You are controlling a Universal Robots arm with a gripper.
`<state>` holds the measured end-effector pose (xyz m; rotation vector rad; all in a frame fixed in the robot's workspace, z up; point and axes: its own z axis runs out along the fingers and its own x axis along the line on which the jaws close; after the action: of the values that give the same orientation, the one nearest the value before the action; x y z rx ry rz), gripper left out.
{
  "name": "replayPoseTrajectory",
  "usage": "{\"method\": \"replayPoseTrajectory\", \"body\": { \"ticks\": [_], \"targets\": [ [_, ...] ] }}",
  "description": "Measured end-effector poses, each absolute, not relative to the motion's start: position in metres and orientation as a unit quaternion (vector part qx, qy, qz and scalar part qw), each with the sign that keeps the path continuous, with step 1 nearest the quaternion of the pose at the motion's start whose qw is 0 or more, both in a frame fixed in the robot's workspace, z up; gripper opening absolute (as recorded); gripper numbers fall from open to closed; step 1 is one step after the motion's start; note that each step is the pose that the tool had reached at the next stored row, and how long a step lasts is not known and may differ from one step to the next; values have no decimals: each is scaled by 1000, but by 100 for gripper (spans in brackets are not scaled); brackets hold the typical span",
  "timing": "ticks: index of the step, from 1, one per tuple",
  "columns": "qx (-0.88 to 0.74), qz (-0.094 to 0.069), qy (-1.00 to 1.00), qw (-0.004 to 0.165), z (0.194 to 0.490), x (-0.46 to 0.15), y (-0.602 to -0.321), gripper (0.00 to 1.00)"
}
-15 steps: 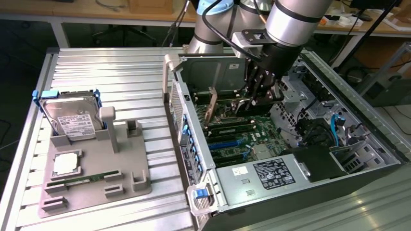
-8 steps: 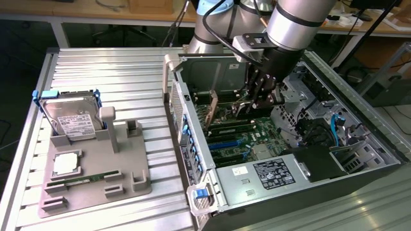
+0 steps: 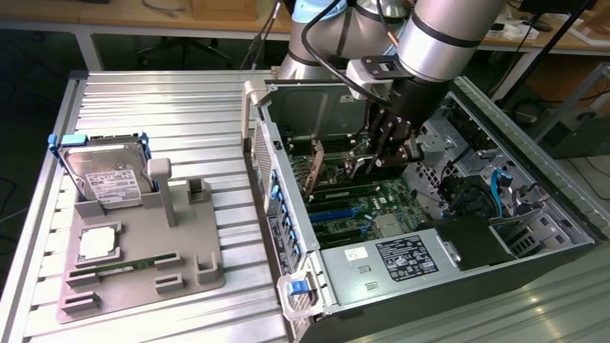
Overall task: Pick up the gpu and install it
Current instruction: 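Insert the gpu into the slot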
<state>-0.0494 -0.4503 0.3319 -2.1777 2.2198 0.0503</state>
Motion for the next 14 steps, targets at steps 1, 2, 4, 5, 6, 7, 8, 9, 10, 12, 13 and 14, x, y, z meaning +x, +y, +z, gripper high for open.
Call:
{"method": "replayPoseTrajectory", "body": {
  "ticks": [1,2,4,5,6,7,8,9,10,12,13,14],
  "targets": [
    [-700,16,714,16,331,-49,-451,27],
    [-700,16,714,16,331,-49,-451,27],
    [-700,17,714,16,331,-49,-453,27],
    [-700,17,714,17,330,-50,-454,27],
    [-700,17,714,17,330,-50,-454,27],
    [-700,17,714,17,330,-50,-455,27],
    [-700,17,714,17,330,-50,-455,27],
    [-700,17,714,17,330,-50,-455,27],
    [-700,17,714,17,330,-50,-455,27],
    [-700,17,714,17,330,-50,-455,27],
    [-700,17,714,17,330,-50,-455,27],
    [-700,17,714,17,329,-50,-456,27]
  ]
}}
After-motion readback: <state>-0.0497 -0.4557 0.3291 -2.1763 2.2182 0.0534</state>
